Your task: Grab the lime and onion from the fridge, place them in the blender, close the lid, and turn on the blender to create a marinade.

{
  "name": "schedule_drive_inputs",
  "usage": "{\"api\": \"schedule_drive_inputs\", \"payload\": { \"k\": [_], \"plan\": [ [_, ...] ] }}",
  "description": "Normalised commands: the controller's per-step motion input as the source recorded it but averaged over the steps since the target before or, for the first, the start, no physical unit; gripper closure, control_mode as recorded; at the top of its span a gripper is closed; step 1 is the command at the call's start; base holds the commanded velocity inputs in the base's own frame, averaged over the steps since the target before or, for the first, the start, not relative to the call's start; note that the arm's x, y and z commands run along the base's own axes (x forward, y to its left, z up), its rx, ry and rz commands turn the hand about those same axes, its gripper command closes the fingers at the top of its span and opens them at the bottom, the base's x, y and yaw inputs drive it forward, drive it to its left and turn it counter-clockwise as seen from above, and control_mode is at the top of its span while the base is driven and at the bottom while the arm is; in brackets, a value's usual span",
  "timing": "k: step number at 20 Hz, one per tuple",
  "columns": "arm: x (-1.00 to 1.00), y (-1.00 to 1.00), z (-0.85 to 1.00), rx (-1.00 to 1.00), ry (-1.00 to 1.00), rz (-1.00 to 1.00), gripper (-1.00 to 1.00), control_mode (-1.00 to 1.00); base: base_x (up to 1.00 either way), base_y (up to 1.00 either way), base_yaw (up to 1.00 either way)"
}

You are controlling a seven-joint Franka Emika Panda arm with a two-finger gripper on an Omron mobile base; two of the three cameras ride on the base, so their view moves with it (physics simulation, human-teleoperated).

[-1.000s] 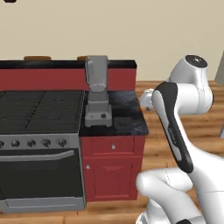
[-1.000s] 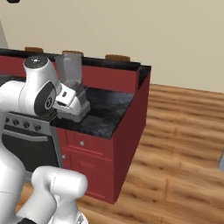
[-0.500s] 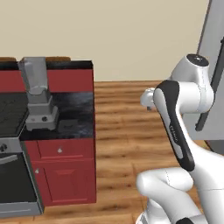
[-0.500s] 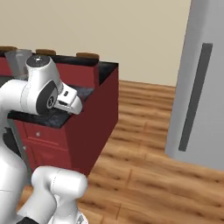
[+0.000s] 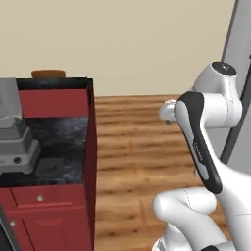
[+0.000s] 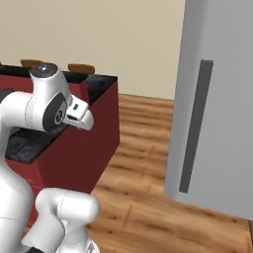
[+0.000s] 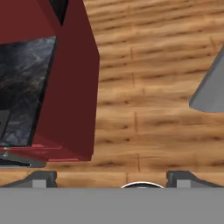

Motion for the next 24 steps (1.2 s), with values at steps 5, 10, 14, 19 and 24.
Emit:
{"api": "schedule_drive_inputs", "payload": {
  "k": [5, 10, 14, 19, 24],
  "plan": [
    [0.00, 0.00, 0.00, 0.00, 0.00, 0.00, -1.00, 1.00, 1.00, 0.00, -0.11],
    [0.00, 0.00, 0.00, 0.00, 0.00, 0.00, -1.00, 1.00, 1.00, 0.14, -0.23],
    [0.00, 0.00, 0.00, 0.00, 0.00, 0.00, -1.00, 1.00, 1.00, 0.30, -0.34],
    [0.00, 0.00, 0.00, 0.00, 0.00, 0.00, -1.00, 1.00, 0.98, 0.40, -0.45],
    [0.00, 0.00, 0.00, 0.00, 0.00, 0.00, -1.00, 1.00, 0.80, 0.26, -0.56]
  ]
}}
